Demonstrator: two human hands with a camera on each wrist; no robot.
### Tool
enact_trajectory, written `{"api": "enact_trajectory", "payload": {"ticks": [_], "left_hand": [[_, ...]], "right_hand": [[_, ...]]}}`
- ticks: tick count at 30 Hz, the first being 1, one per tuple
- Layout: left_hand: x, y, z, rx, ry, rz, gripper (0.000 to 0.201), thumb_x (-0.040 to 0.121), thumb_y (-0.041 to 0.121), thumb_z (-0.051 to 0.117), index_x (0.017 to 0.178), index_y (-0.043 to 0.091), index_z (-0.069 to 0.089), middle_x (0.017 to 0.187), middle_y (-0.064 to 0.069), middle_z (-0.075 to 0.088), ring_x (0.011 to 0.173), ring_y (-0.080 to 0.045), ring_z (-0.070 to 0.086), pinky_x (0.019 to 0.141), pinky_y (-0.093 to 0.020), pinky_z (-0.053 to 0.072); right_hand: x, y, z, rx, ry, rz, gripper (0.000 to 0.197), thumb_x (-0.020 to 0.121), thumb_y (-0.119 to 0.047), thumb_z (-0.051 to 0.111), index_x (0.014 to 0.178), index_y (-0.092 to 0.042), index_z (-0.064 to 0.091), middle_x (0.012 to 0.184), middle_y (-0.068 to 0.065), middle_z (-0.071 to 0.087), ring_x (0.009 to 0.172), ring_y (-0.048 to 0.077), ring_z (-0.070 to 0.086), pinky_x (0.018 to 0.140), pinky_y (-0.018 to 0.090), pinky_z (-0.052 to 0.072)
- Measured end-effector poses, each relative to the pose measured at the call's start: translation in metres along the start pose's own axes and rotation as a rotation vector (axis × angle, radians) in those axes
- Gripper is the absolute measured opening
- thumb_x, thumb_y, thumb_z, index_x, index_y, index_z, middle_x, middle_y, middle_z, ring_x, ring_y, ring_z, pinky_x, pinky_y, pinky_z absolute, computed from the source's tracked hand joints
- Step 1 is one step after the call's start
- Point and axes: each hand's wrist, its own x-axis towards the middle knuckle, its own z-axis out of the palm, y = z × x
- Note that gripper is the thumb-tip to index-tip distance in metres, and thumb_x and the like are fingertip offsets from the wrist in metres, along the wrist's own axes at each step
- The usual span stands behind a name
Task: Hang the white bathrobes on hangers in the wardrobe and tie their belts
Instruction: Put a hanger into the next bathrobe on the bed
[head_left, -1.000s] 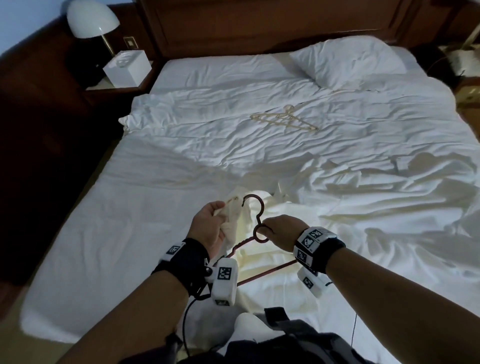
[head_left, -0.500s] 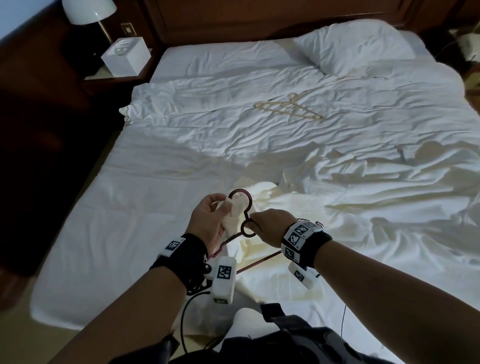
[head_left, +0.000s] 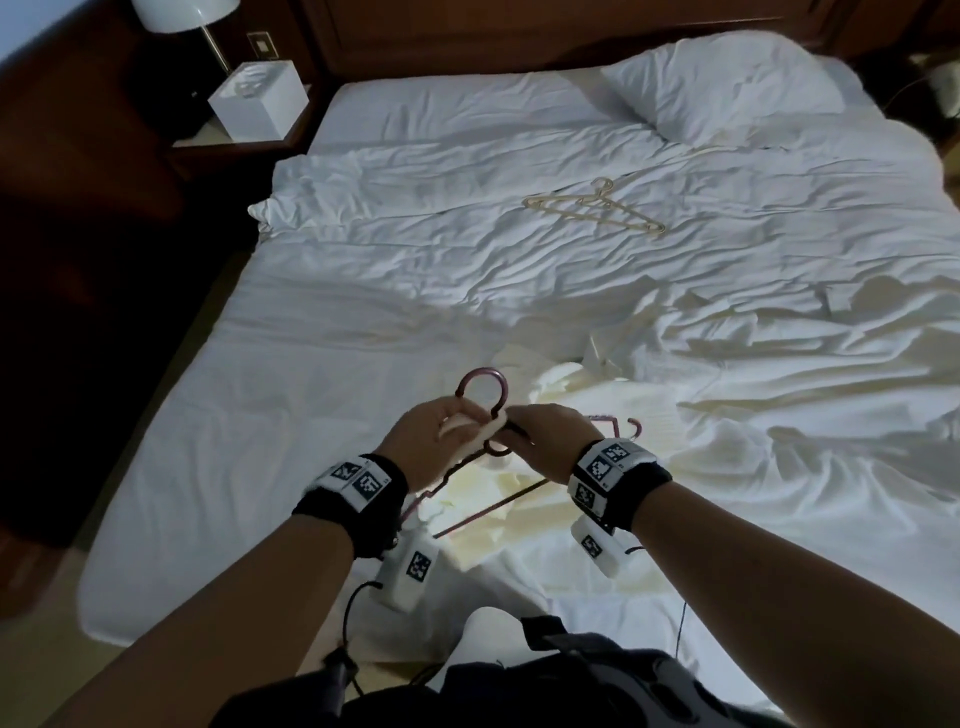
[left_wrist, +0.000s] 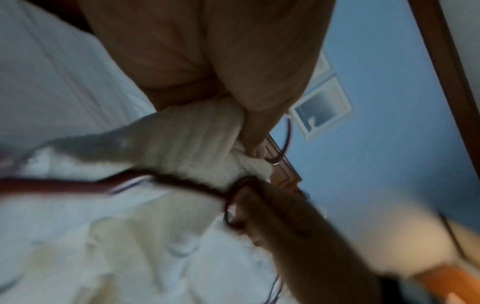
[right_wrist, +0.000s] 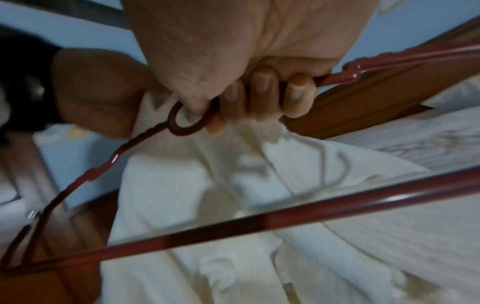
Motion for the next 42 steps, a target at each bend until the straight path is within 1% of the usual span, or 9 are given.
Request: {"api": "enact_trajectory", "payload": {"ticks": [3, 7, 12, 17, 22, 28, 32, 38, 42], "left_hand": [[-0.011, -0.018, 0.001, 0.356, -0.168, 0.062, 0.035, 0.096, 0.037, 0.055, 0.126, 0.020, 0.049, 0.102, 0.006, 0.059, 0.089, -0.015, 0.059, 0.074, -0.024, 0.040], [-0.022, -0.051, 0.011, 0.263, -0.132, 0.017, 0.059, 0.089, 0.032, 0.063, 0.133, 0.027, 0.023, 0.094, 0.004, 0.063, 0.073, -0.013, 0.060, 0.065, -0.026, 0.043], [-0.035, -0.064, 0.002, 0.269, -0.081, -0.037, 0.049, 0.088, 0.031, 0.065, 0.128, 0.029, 0.036, 0.082, 0.011, 0.057, 0.071, -0.003, 0.053, 0.063, -0.017, 0.036], [-0.055, -0.071, -0.010, 0.329, -0.071, 0.041, 0.033, 0.084, 0.034, 0.071, 0.113, 0.025, 0.057, 0.068, 0.013, 0.051, 0.065, 0.004, 0.051, 0.061, -0.011, 0.034], [-0.062, -0.063, -0.015, 0.263, 0.088, -0.009, 0.025, 0.083, 0.026, 0.070, 0.102, 0.022, 0.055, 0.087, 0.007, 0.061, 0.079, -0.013, 0.055, 0.073, -0.027, 0.044], [-0.055, -0.034, -0.016, 0.311, 0.459, 0.027, 0.029, 0.089, 0.026, 0.057, 0.113, 0.011, 0.053, 0.111, -0.007, 0.066, 0.103, -0.027, 0.062, 0.082, -0.026, 0.047], [-0.052, -0.007, -0.002, 0.253, 0.754, 0.040, 0.026, 0.092, 0.023, 0.056, 0.110, 0.005, 0.054, 0.099, -0.010, 0.067, 0.090, -0.030, 0.064, 0.068, -0.015, 0.036], [-0.076, 0.021, 0.015, 0.249, 0.717, 0.151, 0.020, 0.090, 0.015, 0.064, 0.107, 0.015, 0.054, 0.091, 0.012, 0.057, 0.080, -0.007, 0.056, 0.070, -0.010, 0.035], [-0.104, 0.026, 0.010, 0.113, 0.697, 0.159, 0.020, 0.089, 0.028, 0.064, 0.101, 0.017, 0.054, 0.082, 0.012, 0.056, 0.075, 0.002, 0.055, 0.066, -0.009, 0.039]], "right_hand": [[0.006, -0.007, 0.000, 0.026, 0.013, -0.026, 0.018, 0.091, -0.037, 0.055, 0.083, -0.024, 0.045, 0.070, -0.009, 0.054, 0.067, 0.019, 0.054, 0.063, 0.029, 0.039], [0.016, -0.021, 0.001, 0.267, -0.060, 0.036, 0.016, 0.083, -0.019, 0.052, 0.095, -0.024, 0.042, 0.064, -0.005, 0.055, 0.058, 0.017, 0.053, 0.059, 0.035, 0.046], [0.028, -0.030, 0.014, 0.256, -0.210, 0.122, 0.051, 0.092, -0.031, 0.054, 0.140, -0.029, 0.037, 0.088, 0.000, 0.068, 0.081, 0.015, 0.064, 0.078, 0.031, 0.052], [0.031, -0.026, 0.033, -0.195, -0.410, 0.066, 0.047, 0.079, -0.060, 0.061, 0.118, -0.033, 0.062, 0.105, -0.002, 0.044, 0.106, 0.024, 0.051, 0.090, 0.041, 0.048], [0.028, -0.018, 0.020, -0.325, -0.193, -0.005, 0.033, 0.083, -0.024, 0.062, 0.115, -0.021, 0.057, 0.110, 0.003, 0.051, 0.104, 0.027, 0.055, 0.083, 0.039, 0.049], [0.025, 0.005, -0.050, -0.226, 0.066, 0.038, 0.039, 0.081, -0.004, 0.055, 0.114, -0.020, 0.045, 0.111, 0.003, 0.048, 0.098, 0.030, 0.058, 0.075, 0.040, 0.049], [0.000, -0.009, -0.054, -0.171, -0.298, -0.140, 0.065, 0.087, -0.034, 0.063, 0.140, -0.023, 0.027, 0.133, 0.001, 0.042, 0.113, 0.025, 0.056, 0.088, 0.036, 0.048], [0.016, -0.036, -0.081, -0.202, 0.088, -0.426, 0.085, 0.079, -0.070, 0.055, 0.146, -0.024, 0.033, 0.141, 0.005, 0.041, 0.133, 0.026, 0.035, 0.111, 0.041, 0.029], [0.039, -0.060, -0.099, -0.479, -0.146, -0.495, 0.057, 0.085, -0.073, 0.037, 0.102, -0.022, 0.058, 0.098, -0.001, 0.065, 0.098, 0.026, 0.059, 0.082, 0.037, 0.047]]}}
